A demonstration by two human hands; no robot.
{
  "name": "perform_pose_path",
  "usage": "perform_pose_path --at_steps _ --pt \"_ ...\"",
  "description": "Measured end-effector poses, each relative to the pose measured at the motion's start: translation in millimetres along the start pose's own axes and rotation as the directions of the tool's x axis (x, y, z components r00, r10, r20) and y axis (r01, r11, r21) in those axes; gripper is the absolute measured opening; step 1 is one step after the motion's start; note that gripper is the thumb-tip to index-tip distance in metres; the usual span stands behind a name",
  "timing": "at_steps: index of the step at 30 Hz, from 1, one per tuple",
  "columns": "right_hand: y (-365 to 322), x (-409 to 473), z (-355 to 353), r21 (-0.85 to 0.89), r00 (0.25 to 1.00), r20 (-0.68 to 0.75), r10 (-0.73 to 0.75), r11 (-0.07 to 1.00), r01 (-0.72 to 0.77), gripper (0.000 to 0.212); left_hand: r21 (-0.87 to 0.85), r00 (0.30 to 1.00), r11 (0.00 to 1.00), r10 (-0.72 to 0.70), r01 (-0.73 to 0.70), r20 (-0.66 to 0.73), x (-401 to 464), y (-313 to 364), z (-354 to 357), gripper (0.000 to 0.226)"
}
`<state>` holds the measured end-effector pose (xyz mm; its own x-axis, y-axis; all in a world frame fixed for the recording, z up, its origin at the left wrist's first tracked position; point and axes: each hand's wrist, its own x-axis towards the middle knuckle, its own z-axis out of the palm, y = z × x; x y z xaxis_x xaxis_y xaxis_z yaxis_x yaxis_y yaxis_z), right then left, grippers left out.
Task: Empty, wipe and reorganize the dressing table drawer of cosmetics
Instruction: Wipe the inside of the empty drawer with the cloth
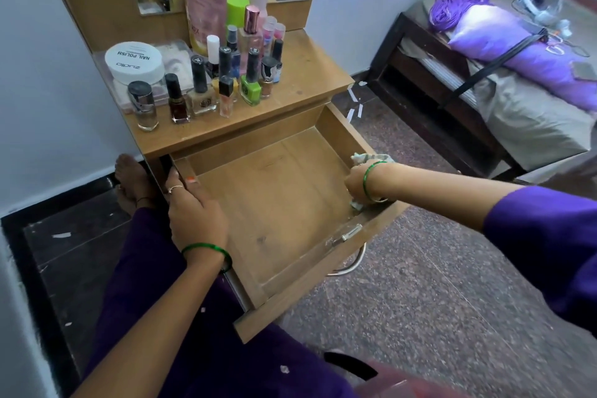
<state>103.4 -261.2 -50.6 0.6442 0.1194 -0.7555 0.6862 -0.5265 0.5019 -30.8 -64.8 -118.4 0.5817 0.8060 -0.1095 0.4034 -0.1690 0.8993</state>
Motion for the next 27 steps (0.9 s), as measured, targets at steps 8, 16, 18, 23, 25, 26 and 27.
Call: perform_pose_path --at_steps 8,16,18,23,25,26,27 --pt "30 -39 -66 -0.138 0.981 -0.124 0.15 0.976 -0.167 0.03 -0.007 1.0 1.0 -0.003 0.003 -0.014 3 -1 1 0.041" --pt "28 -36 -42 0.122 0.972 -0.221 -0.082 0.986 0.111 0.023 -0.014 1.0 1.0 -0.014 0.013 -0.009 3 -2 1 0.041" --pt "12 -36 -25 0.144 0.962 -0.22 -0.163 0.97 0.197 0.021 -0.009 1.0 1.0 -0.011 0.011 -0.012 3 -2 1 0.041" --pt "31 -39 18 0.175 0.959 -0.23 -0.166 0.962 0.208 0.013 -0.013 1.0 1.0 -0.029 0.028 -0.006 1 2 0 0.042" --pt "48 -40 22 0.057 0.962 -0.27 -0.035 0.997 0.052 0.018 -0.011 1.0 1.0 -0.028 0.027 -0.004 -1 4 -1 0.042" --pt "54 -43 20 0.018 0.95 -0.31 0.026 1.0 -0.022 0.018 -0.012 1.0 1.0 -0.024 0.024 -0.002 -1 5 -1 0.042" --pt "57 -47 17 -0.01 0.929 -0.366 0.059 0.998 -0.067 0.017 -0.013 1.0 1.0 -0.022 0.022 0.0 -1 6 -2 0.042"
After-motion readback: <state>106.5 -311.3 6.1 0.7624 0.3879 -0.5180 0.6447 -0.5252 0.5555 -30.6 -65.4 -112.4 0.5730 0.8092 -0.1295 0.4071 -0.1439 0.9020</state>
